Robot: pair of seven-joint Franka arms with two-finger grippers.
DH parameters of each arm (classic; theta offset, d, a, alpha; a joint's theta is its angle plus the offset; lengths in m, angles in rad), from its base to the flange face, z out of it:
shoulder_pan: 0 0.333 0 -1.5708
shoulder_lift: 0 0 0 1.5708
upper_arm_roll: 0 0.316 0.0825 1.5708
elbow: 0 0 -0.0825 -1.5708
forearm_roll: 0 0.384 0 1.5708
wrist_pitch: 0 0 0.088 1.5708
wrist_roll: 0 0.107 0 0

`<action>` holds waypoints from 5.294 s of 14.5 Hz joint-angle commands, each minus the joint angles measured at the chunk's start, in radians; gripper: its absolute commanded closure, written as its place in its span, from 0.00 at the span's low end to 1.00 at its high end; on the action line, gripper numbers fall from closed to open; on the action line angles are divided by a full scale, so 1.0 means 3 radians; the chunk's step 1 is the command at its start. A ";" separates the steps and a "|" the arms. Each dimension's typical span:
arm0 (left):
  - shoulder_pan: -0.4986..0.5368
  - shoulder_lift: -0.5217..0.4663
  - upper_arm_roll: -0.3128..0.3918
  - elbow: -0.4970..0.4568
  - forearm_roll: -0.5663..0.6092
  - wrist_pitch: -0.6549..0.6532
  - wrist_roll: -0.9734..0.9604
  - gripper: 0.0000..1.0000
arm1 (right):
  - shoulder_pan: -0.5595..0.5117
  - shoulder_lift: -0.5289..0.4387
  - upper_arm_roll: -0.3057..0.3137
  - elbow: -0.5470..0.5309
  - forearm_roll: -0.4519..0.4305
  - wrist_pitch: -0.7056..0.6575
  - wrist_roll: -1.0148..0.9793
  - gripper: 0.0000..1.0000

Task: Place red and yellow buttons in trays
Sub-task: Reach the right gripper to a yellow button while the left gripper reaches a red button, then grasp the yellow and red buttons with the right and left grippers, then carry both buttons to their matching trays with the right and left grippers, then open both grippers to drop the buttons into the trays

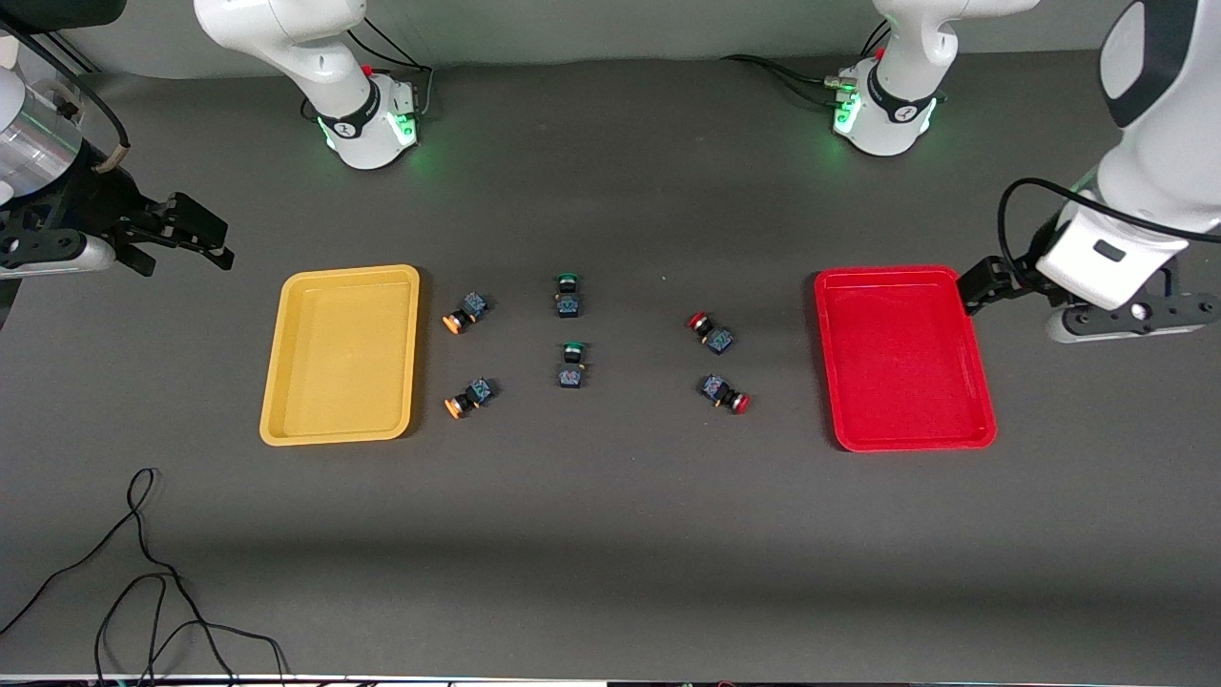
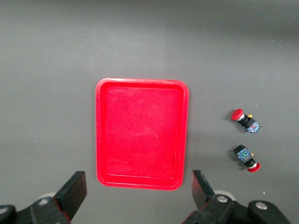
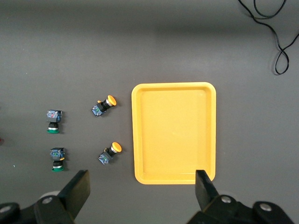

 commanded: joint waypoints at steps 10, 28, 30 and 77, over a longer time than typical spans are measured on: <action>-0.0313 0.0122 0.0161 0.0111 0.0058 -0.0160 0.0015 0.00 | 0.0071 0.0334 0.0532 -0.0980 0.0185 0.0809 0.1597 0.00; -0.1756 0.1533 0.0120 -0.0634 0.0002 0.1731 -0.2679 0.00 | 0.0240 0.1693 0.0773 -0.1985 0.1090 0.2785 0.2535 0.12; -0.1745 0.1590 0.0120 -0.0767 -0.0120 0.1931 -0.2725 0.01 | 0.0271 0.1694 0.0773 -0.1980 0.1100 0.2806 0.2535 0.46; 0.0136 0.0644 0.0130 -0.2246 -0.0192 0.2341 -0.0292 1.00 | 0.0286 0.2415 0.0569 -0.0605 0.0712 0.2755 0.2315 0.73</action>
